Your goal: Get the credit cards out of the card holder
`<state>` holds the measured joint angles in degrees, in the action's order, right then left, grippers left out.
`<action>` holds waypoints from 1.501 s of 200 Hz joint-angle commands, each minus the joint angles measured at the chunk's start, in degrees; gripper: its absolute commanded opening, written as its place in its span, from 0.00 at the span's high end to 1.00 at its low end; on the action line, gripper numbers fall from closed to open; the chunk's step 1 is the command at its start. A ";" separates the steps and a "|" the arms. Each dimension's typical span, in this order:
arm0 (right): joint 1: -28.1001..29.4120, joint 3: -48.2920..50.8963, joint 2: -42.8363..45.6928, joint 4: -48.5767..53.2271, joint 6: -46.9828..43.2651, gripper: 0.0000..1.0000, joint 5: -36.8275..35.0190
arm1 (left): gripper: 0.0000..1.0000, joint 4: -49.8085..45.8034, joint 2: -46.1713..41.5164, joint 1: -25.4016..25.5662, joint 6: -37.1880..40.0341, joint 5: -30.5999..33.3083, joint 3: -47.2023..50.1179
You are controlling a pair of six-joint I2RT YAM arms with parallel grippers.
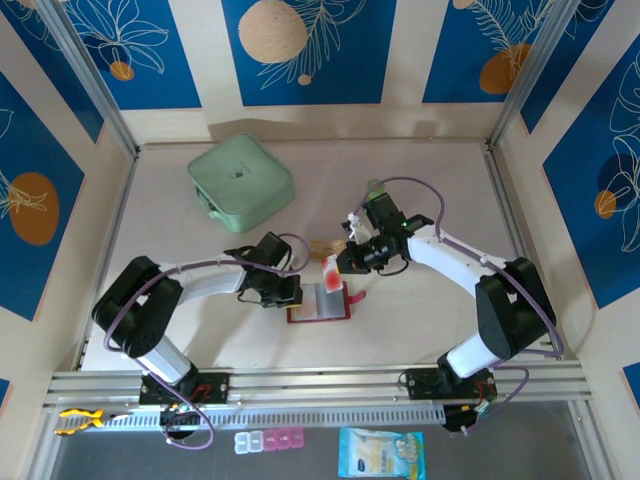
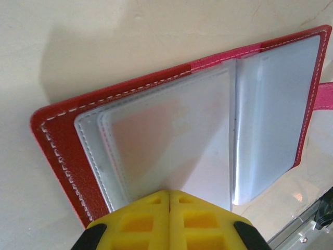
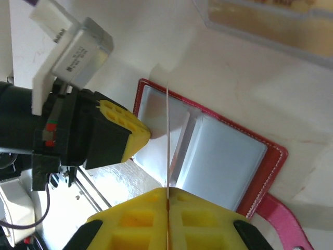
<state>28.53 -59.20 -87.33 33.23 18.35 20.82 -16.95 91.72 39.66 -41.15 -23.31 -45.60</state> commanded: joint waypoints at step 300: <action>-1.80 -55.46 -35.23 28.17 -66.87 0.78 -22.59 | 0.96 -5.92 -16.75 -6.59 -0.45 4.57 6.32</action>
<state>27.03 -114.02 -123.35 64.47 -50.52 0.51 -21.30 75.68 33.85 -42.04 -19.18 -39.40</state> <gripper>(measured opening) 0.224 0.054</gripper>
